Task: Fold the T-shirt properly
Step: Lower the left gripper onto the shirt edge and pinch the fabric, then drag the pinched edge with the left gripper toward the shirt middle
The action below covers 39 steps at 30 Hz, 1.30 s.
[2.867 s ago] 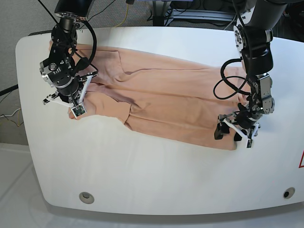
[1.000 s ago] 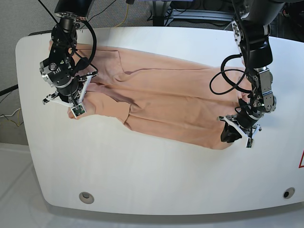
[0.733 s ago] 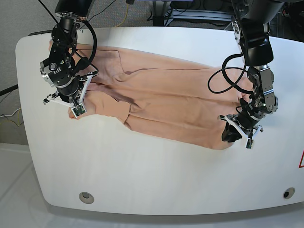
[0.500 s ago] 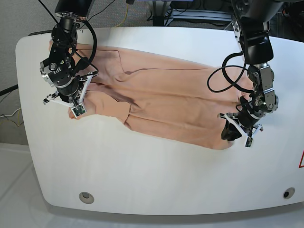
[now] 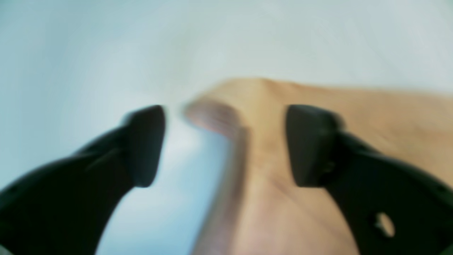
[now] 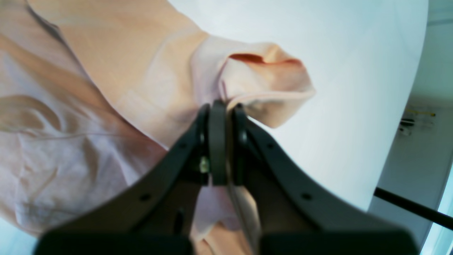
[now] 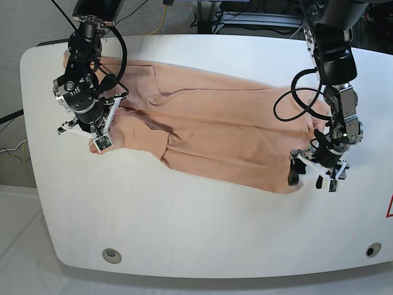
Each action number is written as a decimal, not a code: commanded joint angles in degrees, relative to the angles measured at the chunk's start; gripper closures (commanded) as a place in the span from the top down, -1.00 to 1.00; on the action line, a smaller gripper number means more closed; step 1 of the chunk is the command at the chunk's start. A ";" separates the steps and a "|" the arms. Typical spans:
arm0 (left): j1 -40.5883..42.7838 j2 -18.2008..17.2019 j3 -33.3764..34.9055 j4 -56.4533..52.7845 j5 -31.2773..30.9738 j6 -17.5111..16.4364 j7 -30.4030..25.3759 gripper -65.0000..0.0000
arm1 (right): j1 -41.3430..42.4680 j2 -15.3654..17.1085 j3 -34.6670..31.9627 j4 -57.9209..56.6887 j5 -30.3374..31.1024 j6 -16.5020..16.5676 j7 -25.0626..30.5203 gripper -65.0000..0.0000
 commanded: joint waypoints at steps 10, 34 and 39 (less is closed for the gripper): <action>-7.03 -0.65 4.98 -11.49 -0.79 0.46 -9.65 0.52 | 0.52 0.42 0.12 0.98 0.09 0.02 0.87 -1.00; -10.02 -1.44 25.29 -23.18 -1.05 22.79 -18.36 0.52 | 0.60 0.77 0.12 1.07 0.09 0.02 0.87 -1.00; -9.23 -1.35 25.47 -22.74 -1.14 22.70 -16.60 0.52 | 0.69 0.86 0.12 1.07 0.09 0.02 0.87 -1.00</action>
